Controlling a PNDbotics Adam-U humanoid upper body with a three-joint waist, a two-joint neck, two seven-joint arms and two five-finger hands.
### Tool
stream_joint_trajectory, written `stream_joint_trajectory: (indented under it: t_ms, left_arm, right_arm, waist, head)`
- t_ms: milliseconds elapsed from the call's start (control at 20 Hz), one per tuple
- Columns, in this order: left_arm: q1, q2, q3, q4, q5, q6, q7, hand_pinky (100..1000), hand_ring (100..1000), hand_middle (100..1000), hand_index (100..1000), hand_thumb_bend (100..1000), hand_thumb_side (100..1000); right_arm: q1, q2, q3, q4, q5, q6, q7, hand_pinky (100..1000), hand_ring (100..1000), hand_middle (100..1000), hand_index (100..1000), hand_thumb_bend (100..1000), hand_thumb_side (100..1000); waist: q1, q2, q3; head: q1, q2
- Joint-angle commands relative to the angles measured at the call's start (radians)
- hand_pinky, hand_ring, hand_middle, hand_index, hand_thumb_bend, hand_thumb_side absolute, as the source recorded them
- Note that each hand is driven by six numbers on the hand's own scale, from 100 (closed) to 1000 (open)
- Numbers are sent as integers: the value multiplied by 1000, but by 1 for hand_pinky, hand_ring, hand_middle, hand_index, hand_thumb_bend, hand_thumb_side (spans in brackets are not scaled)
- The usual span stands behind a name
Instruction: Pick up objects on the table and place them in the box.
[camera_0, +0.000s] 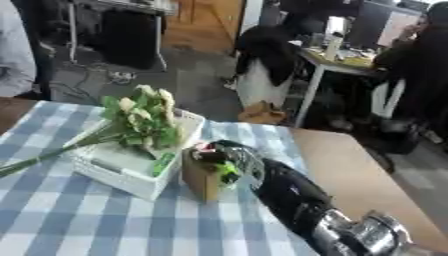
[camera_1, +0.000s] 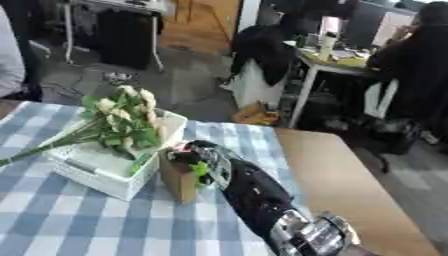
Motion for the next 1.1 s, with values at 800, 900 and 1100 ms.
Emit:
stream_joint_trajectory:
  t_ms: [800, 900, 1100]
  left_arm:
    - [-6, -37, -10, -13, 11, 7, -26, 692, 838, 799, 876, 100, 847]
    - [-7, -37, -11, -13, 12, 8, -26, 691, 837, 798, 875, 100, 844]
    - [-7, -44, -12, -13, 15, 7, -28, 692, 837, 798, 874, 100, 844]
  right_arm:
    - [-24, -1, -21, 18, 20, 20, -69, 949, 1000, 1000, 1000, 414, 1000]
    - [-19, -6, -23, 22, 21, 17, -61, 947, 1000, 1000, 1000, 410, 998]
    - [-5, -23, -23, 24, 2, 16, -37, 948, 1000, 1000, 1000, 406, 992]
  waist:
    - [-10, -37, 15]
    - [-9, -34, 16]
    - [-10, -35, 23]
  head:
    - [-175, 6]
    - [-177, 6]
    - [-183, 6]
